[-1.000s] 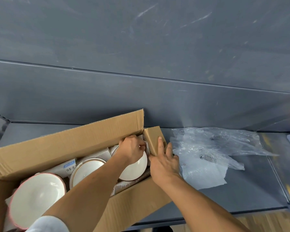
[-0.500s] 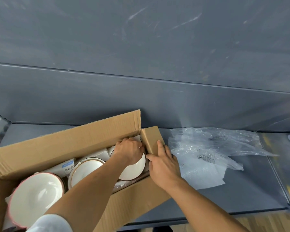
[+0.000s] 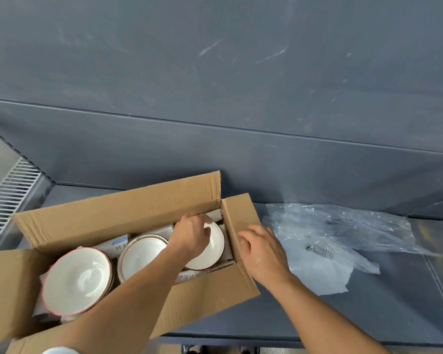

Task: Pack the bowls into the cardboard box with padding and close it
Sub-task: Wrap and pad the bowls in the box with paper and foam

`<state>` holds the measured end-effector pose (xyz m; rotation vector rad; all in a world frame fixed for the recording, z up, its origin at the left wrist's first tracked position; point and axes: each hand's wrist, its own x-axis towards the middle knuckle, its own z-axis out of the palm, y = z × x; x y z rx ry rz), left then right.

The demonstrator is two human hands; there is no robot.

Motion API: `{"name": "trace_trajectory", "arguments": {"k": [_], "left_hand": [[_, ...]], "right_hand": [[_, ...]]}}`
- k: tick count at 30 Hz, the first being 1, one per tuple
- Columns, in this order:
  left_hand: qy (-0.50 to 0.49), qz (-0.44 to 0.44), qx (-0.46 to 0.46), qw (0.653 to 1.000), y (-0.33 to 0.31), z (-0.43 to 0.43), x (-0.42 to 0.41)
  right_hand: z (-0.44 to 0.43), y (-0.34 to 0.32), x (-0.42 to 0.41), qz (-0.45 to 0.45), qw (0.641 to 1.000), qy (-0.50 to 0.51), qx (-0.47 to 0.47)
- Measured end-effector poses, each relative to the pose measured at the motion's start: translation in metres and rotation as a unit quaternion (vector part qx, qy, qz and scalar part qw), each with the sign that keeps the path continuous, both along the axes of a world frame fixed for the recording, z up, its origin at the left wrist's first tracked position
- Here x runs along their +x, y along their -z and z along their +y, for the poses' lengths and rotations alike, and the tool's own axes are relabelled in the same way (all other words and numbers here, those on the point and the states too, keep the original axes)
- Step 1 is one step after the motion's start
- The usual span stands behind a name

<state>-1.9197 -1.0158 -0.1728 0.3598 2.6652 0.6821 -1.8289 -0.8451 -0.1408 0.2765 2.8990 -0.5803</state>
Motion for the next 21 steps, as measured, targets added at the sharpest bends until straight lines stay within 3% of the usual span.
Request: {"name": "trace_trajectory", "arguments": {"k": [10,21], "left_hand": [[0.009,0.013,0.03,0.999,-0.036,0.053,0.05],[0.103,0.005,-0.008,0.995,-0.048,0.164,0.094]], "right_hand": [[0.059,0.006,0.031,-0.001,0.987,0.125,-0.103],[0.173,0.027,0.099,-0.053,0.967,0.229,-0.099]]}}
